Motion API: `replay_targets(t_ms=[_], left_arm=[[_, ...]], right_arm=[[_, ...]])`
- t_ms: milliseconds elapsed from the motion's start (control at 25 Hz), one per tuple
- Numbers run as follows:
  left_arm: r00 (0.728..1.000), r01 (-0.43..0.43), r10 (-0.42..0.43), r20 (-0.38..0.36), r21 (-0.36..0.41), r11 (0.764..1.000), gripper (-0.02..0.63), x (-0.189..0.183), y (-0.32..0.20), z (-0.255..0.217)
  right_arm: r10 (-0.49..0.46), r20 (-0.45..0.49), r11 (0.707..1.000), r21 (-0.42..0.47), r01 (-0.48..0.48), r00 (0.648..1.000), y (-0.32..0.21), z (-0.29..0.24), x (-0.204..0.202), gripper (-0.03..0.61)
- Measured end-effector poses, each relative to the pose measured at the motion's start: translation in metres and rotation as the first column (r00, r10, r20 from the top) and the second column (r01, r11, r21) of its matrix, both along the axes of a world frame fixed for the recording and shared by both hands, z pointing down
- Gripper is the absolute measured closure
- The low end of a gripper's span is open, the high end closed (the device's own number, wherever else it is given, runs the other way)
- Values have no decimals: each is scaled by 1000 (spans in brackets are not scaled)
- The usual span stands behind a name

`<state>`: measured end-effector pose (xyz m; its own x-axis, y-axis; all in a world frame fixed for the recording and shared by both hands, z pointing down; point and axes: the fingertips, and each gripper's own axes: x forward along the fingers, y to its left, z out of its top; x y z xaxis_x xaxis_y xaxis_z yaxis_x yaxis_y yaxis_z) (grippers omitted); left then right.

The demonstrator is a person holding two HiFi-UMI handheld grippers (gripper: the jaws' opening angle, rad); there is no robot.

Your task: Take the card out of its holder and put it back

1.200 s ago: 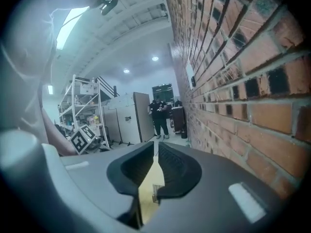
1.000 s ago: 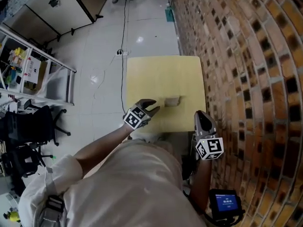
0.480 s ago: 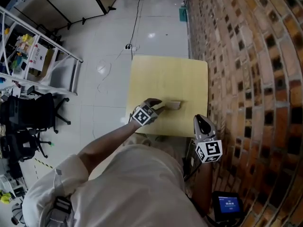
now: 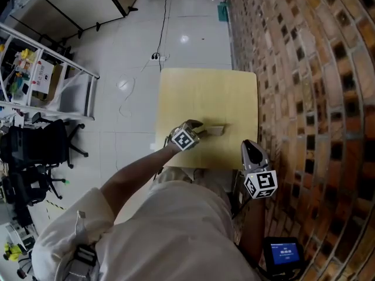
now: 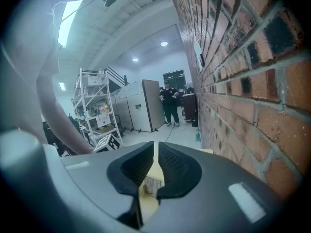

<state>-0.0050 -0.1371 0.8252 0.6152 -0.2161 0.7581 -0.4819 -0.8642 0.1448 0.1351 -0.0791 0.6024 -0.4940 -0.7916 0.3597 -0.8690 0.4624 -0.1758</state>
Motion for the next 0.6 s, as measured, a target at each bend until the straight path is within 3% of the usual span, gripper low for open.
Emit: replay_targets(t_ms=[320,600], left_arm=[[999,-36,37,32,-26,999,453,11,-1,23],[998,-17,20,59,-53,998,455,13,1,37]], right_arm=[[-7,-7,1000,-20,7,1000,3,7,8,558],[-22,-10,1000,-22,22,1000,8,9,11,558]])
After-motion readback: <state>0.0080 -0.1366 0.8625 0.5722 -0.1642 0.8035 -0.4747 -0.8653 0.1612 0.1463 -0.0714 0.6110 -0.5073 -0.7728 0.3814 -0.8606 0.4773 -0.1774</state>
